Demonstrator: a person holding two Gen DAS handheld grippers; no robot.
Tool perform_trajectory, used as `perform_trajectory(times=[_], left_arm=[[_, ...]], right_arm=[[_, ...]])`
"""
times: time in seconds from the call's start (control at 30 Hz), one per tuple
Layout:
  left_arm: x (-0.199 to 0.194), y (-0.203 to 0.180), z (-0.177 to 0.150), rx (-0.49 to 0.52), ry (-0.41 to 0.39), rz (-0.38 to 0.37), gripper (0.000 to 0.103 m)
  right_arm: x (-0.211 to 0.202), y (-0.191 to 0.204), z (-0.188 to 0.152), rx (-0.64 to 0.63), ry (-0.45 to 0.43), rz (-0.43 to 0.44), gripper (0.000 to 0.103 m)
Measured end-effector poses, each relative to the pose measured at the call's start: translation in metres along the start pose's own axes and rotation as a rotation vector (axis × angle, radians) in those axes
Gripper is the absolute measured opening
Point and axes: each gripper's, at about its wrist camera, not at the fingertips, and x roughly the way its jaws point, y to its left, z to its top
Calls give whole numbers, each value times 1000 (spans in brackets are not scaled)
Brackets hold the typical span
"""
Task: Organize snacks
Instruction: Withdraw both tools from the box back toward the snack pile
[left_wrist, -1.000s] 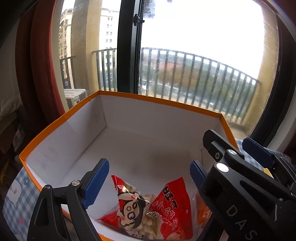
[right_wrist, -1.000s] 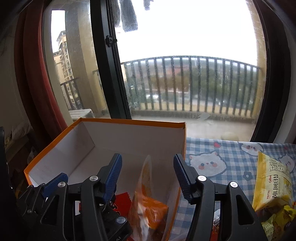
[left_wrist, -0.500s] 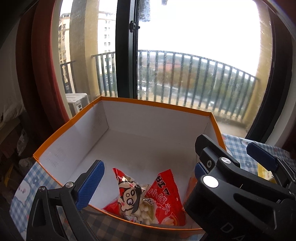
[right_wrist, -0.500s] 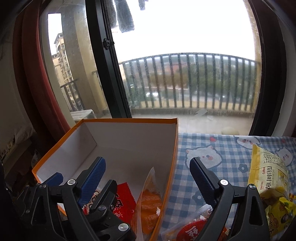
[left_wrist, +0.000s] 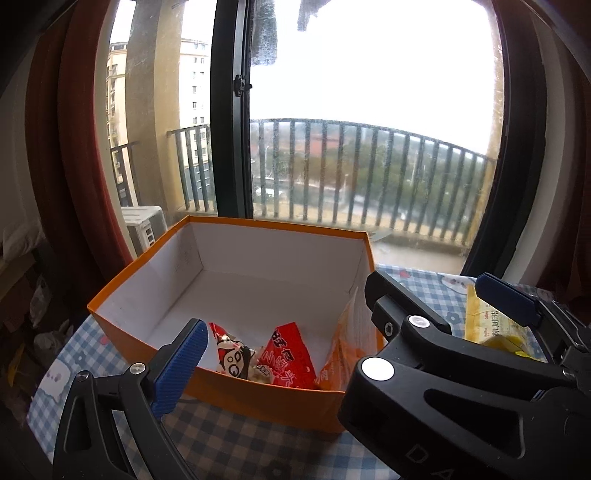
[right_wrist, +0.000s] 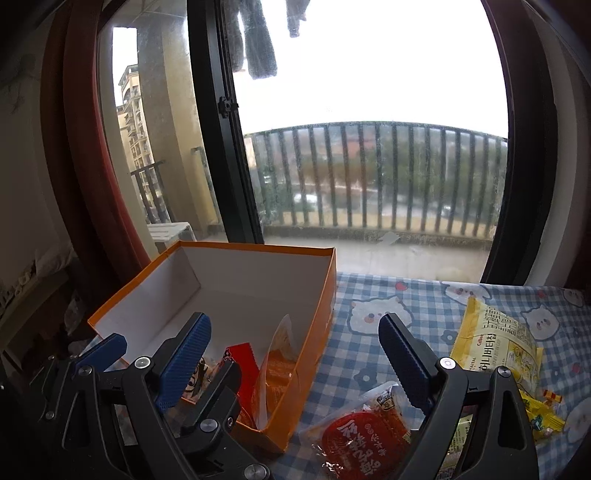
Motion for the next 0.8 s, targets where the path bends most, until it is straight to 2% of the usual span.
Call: perform_trajectory(times=[0.47,0.8], left_arm=[[-53,-30,-13,57,-97,-39,100],[-73,-49,-33,87,-114,-122,100]], right_arm=[[-69,-16,-10,-70,-49,-24,94],[-111,-36,-27,-55,-83,-95,94]])
